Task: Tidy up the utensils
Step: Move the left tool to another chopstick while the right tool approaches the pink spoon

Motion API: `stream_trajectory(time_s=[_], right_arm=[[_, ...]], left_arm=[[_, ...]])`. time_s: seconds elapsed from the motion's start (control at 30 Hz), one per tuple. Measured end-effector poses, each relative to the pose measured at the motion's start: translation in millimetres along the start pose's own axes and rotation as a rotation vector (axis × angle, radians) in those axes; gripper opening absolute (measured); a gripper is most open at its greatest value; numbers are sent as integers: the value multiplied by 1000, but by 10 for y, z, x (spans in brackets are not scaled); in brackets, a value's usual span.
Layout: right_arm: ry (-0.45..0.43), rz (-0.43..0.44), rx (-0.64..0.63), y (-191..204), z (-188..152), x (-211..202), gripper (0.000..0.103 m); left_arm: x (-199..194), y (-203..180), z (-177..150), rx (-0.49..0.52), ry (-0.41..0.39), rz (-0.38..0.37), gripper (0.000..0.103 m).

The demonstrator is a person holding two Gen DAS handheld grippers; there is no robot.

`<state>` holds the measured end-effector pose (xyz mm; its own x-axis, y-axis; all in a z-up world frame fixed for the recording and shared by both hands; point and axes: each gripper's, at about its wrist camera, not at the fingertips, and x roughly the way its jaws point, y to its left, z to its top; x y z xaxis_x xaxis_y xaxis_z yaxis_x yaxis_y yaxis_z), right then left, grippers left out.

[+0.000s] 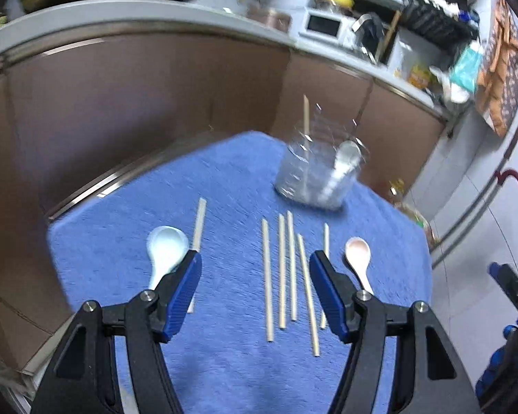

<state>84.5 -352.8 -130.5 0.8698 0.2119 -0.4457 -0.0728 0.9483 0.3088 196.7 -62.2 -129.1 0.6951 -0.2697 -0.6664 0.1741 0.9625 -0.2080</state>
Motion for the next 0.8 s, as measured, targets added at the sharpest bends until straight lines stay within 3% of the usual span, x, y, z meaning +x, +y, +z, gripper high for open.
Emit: stream_trajectory(time_s=[0.1, 0.2, 0.4, 0.67, 0.73, 0.8], right_arm=[[77, 28, 14, -137, -59, 230, 83], [144, 60, 39, -291, -130, 472, 65], [239, 117, 72, -554, -236, 914, 57], [356, 214, 92, -718, -213, 1490, 49], [385, 236, 87, -726, -188, 1643, 49], [407, 243, 83, -734, -174, 1753, 49]], left_arm=[[346, -158, 104, 21, 102, -57, 63], [688, -268, 210, 36, 183, -63, 63], [1424, -429, 403, 91, 314, -20, 63], [1957, -429, 525, 101, 407, 28, 62], [2039, -400, 540, 88, 427, 18, 58], [2112, -392, 548, 79, 449, 3, 45]])
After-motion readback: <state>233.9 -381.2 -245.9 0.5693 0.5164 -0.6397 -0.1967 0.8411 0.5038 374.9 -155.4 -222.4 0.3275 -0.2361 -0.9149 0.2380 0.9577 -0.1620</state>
